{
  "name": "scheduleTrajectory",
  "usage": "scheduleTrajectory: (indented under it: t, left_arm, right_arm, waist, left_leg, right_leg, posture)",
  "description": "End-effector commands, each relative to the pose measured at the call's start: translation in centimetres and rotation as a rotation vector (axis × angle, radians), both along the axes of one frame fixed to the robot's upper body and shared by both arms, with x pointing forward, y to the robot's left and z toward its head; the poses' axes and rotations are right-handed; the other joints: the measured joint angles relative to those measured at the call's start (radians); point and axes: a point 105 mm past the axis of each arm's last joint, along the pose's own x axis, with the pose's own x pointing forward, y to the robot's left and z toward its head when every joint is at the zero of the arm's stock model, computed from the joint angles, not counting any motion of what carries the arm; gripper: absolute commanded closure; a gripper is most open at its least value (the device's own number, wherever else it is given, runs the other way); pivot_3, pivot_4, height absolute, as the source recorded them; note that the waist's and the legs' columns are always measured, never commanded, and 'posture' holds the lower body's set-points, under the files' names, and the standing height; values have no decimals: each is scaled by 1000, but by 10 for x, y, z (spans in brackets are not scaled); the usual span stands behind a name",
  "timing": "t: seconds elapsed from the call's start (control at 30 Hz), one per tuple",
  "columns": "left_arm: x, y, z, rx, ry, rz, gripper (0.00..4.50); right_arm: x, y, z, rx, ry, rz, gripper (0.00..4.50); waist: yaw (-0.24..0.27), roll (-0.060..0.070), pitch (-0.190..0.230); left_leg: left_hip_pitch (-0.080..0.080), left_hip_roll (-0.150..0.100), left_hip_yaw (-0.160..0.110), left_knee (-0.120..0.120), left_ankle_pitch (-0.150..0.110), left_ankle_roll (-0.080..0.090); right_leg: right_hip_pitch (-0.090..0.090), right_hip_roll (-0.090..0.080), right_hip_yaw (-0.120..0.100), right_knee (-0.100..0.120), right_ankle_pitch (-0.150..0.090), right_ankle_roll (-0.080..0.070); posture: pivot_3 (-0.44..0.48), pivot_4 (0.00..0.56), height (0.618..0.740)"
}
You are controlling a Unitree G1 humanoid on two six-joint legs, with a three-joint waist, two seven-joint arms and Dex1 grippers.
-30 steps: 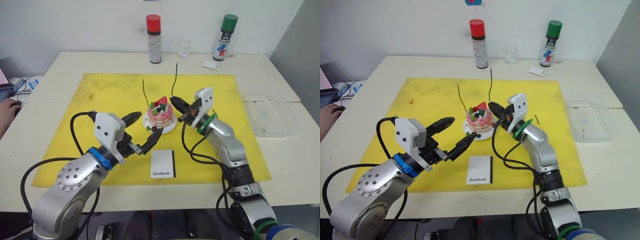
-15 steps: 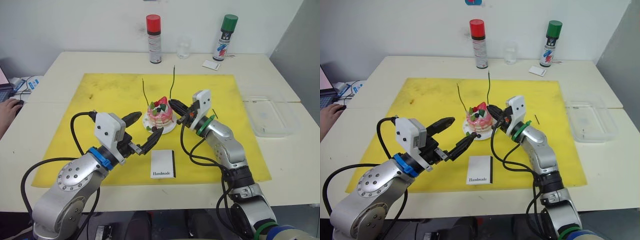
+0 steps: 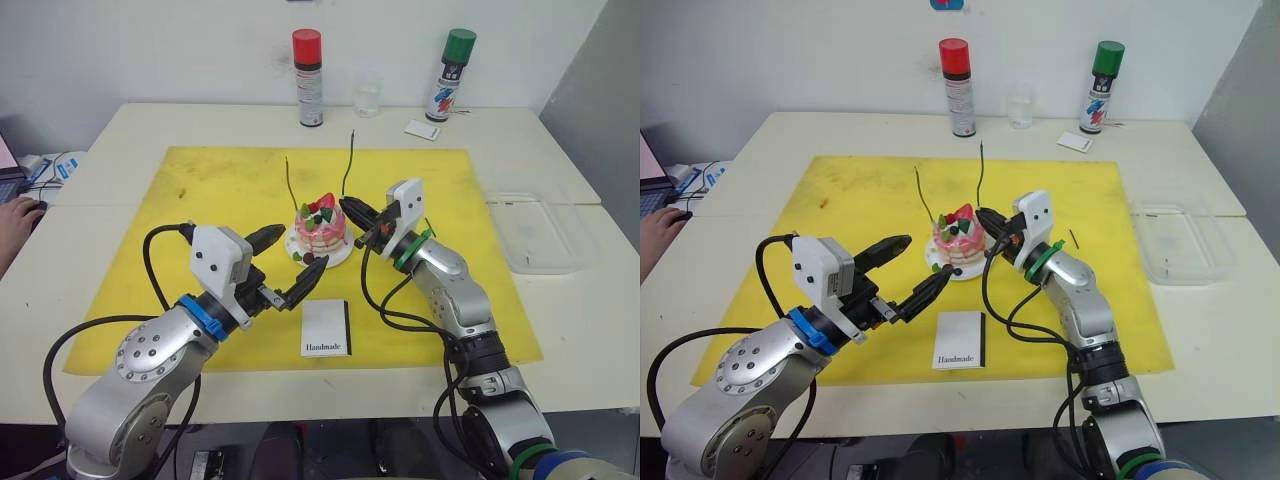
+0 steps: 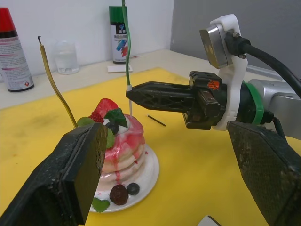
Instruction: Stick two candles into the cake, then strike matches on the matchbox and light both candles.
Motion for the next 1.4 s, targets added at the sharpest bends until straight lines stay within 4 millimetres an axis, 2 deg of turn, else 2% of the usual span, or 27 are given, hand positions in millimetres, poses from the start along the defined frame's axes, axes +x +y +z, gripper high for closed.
scheduleTrajectory:
  t: [0.03,0.43,0.97,1.23,1.33,1.4]
  left_arm:
    - [-5,-5,9,3,-40,-20,0]
    - [-6,-6,9,2,-40,-22,0]
    - [-5,-7,11,-4,-40,-27,0]
    - [-4,-7,12,-3,-43,-26,0]
    - [-5,-8,12,-4,-44,-28,0]
    - [-4,-9,12,-4,-44,-29,0]
  right_arm:
    - [-4,4,7,9,-27,15,4466]
    - [-7,5,-14,-32,45,8,4466]
    - [-8,1,-25,-52,37,-17,4466]
    - [-9,3,-13,-1,10,4,4466]
    - [-9,4,-7,6,-9,7,3890]
    - [-9,4,-6,4,-17,7,3256]
  waist:
    - [0,0,0]
    - [0,0,0]
    - [0,0,0]
    - [0,0,0]
    - [0,0,0]
    - [0,0,0]
  left_leg:
    - [0,0,0,0,0,0]
    - [0,0,0,0,0,0]
    - [0,0,0,0,0,0]
    - [0,0,0,0,0,0]
    - [0,0,0,-1,0,0]
    - [0,0,0,-1,0,0]
  right_leg:
    - [0,0,0,0,0,0]
    - [0,0,0,0,0,0]
    - [0,0,0,0,-1,1]
    - [0,0,0,0,-1,2]
    - [0,0,0,-1,-1,2]
    - [0,0,0,-1,-1,2]
  posture:
    - [0,150,740]
    - [0,150,740]
    - [0,150,740]
    - [0,150,740]
    - [0,150,740]
    - [0,150,740]
